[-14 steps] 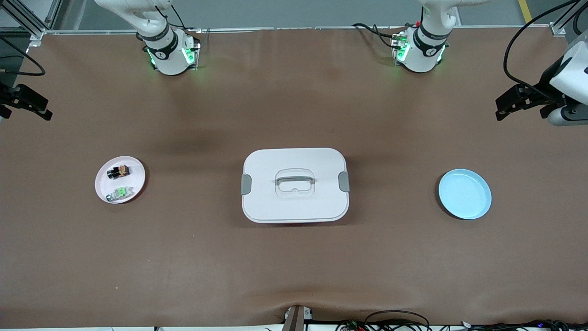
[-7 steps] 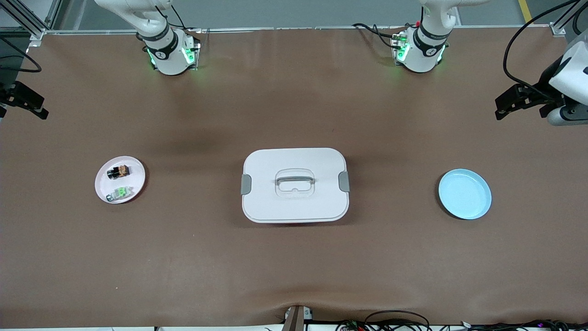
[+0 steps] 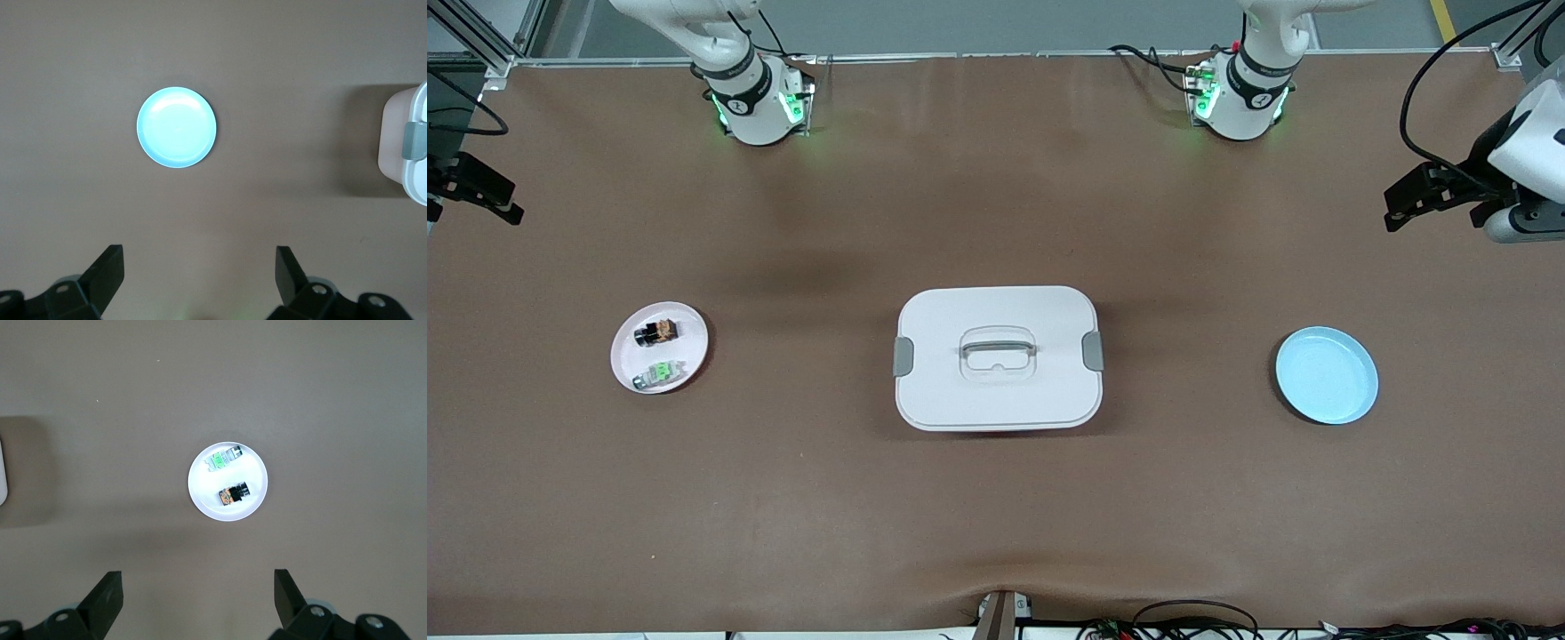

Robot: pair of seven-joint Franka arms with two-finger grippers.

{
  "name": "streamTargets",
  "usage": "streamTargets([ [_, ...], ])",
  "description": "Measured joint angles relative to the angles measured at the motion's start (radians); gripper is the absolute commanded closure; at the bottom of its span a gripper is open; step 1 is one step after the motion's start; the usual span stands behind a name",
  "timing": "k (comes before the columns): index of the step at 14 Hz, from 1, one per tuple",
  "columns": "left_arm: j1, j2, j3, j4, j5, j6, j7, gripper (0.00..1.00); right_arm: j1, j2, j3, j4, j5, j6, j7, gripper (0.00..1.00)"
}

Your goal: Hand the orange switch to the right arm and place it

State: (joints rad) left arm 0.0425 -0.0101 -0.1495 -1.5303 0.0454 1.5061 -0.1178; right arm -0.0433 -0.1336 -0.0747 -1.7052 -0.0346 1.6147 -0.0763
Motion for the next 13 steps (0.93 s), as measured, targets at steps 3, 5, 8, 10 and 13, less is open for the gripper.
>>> streamTargets([
  [3,0.0,0.0,0.0,0.0,0.0,0.0,0.0,0.0,0.0,0.0,0.0,0.0,0.0,0.0,0.0,0.0],
  [5,0.0,0.0,0.0,0.0,0.0,0.0,0.0,0.0,0.0,0.001,0.0,0.0,0.0,0.0,0.0,0.0],
  [8,-0.001,0.0,-0.002,0.0,0.0,0.0,0.0,0.0,0.0,0.001,0.0,0.001,0.0,0.0,0.0,0.0],
  [10,-0.003,0.0,-0.003,0.0,0.0,0.0,0.001,0.0,0.0,0.001,0.0,0.001,0.0,0.002,0.0,0.0],
  [13,-0.005,0.0,-0.005,0.004,0.0,0.0,0.02,0.0,0.0,0.001,0.0,0.002,0.0,0.005,0.0,0.0],
])
